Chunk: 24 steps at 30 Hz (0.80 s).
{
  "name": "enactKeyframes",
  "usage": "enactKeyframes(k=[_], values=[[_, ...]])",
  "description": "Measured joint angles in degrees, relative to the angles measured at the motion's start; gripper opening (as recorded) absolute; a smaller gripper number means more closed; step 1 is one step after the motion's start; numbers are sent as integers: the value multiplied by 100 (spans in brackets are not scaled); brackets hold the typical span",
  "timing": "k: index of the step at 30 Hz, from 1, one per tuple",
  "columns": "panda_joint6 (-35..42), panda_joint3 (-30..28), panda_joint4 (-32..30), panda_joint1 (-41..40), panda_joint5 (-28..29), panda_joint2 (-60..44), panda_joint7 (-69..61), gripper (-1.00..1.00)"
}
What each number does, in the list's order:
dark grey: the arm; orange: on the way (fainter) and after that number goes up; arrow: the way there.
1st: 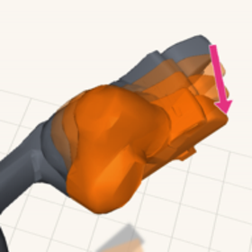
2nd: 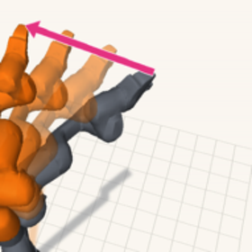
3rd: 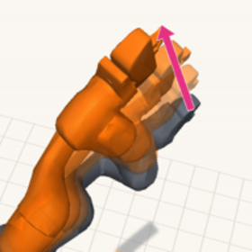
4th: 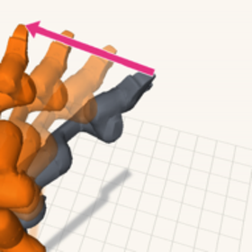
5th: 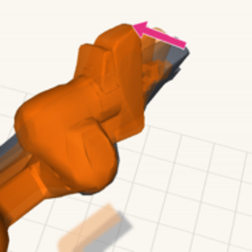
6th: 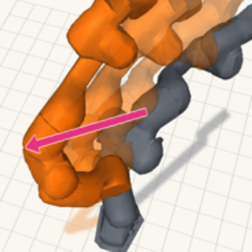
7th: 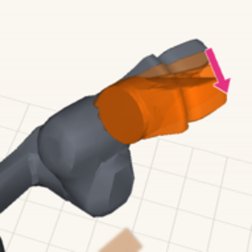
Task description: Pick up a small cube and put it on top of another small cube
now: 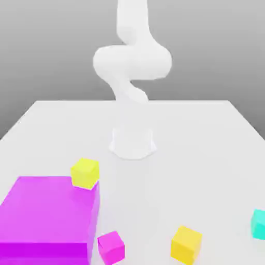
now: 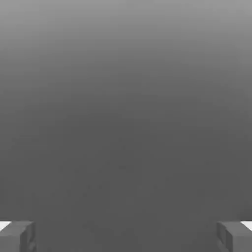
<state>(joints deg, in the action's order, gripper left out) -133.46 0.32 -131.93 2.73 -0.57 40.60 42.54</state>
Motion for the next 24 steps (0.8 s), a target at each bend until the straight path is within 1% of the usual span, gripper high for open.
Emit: enactKeyframes(k=[8, 15, 19, 24], values=[[-541, 192, -49, 830, -151, -1696, -1043, 0], [-1011, 552, -92, 1375, -162, -3147, -1853, 0], [-1281, 785, -118, 1769, -19, -3982, -2210, 0], [-1611, 948, -147, 2138, 336, -5036, -2534, 0]])
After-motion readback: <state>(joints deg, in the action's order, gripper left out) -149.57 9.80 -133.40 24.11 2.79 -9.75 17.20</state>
